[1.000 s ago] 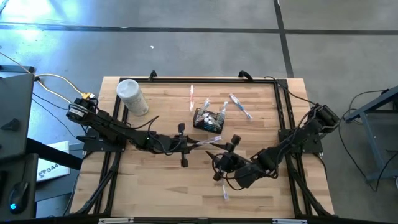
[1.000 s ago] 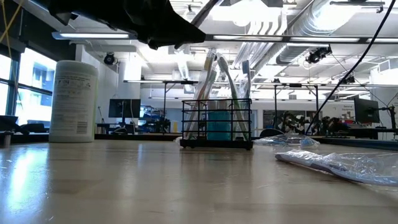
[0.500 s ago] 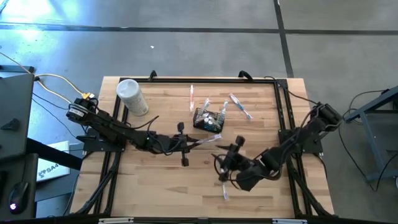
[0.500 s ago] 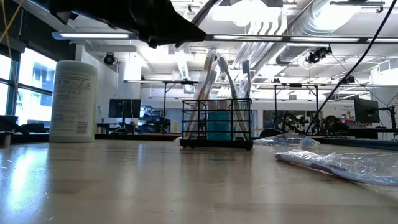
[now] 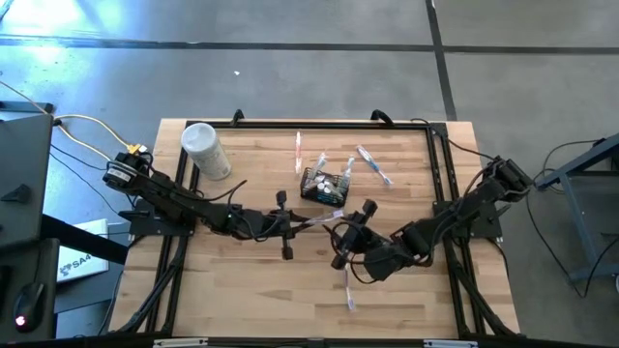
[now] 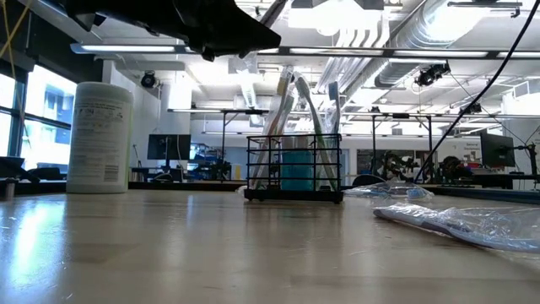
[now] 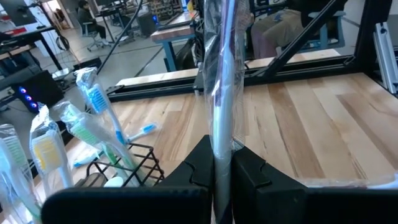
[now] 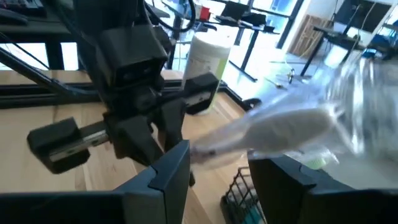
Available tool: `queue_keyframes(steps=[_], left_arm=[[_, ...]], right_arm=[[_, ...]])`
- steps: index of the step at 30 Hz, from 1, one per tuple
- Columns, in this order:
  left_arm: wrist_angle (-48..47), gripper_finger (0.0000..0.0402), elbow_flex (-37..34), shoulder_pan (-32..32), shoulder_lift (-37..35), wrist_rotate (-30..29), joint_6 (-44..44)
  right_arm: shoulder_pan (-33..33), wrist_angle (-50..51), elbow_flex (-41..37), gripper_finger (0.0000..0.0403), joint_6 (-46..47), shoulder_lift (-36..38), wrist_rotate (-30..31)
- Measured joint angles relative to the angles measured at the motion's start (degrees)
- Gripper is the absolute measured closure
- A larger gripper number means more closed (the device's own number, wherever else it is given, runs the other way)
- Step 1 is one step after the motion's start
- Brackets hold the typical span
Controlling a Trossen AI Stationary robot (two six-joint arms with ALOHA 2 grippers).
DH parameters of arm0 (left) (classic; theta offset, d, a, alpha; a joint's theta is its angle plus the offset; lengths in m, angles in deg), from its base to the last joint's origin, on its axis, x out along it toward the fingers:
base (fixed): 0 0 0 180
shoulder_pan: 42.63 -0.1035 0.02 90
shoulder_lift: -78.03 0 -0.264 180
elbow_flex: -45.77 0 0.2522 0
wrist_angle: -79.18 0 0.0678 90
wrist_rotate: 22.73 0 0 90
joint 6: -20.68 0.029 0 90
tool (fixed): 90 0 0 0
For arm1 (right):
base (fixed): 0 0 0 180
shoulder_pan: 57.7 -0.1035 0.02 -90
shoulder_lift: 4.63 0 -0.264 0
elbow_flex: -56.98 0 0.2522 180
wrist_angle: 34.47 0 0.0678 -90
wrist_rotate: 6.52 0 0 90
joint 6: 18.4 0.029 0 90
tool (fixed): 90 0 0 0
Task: Pick & Place toothbrushing station
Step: Put the top violet toothbrush into the mesh organizer
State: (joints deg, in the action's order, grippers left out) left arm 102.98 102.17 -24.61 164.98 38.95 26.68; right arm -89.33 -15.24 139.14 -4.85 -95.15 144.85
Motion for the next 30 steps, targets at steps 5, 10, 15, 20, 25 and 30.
queue_keyframes(steps=[5, 10, 15, 20, 25, 30], left_arm=[[-0.3, 0.0385, 0.0, 0.0, 0.0, 0.1, 0.0], [-0.5, 0.0385, 0.0, 0.0, 0.0, 0.1, 0.0], [-0.5, 0.0384, 0.0, 0.0, 0.0, 0.1, 0.0], [-0.6, 0.0383, 0.0, 0.0, 0.0, 0.1, 0.0], [-1.0, 0.0375, 0.0, 0.0, 0.0, 0.5, 1.1], [-1.7, 0.0335, 0.0, 0.0, 0.0, 0.1, 2.7]], right_arm=[[0.5, -3.4, 0.0, 0.0250, -5.9, 0.0, -1.1], [1.1, -2.7, 0.0, 0.0250, -6.8, 0.0, -4.7], [1.0, -2.7, 0.0, 0.0269, -7.8, 0.0, -4.3], [1.0, -2.8, 0.0, 0.0355, -9.6, 0.0, -4.9], [0.9, -2.7, 0.0, 0.0387, -10.6, 0.0, -6.0], [0.9, -2.3, 0.0, 0.0390, -11.0, -0.1, -6.3]])
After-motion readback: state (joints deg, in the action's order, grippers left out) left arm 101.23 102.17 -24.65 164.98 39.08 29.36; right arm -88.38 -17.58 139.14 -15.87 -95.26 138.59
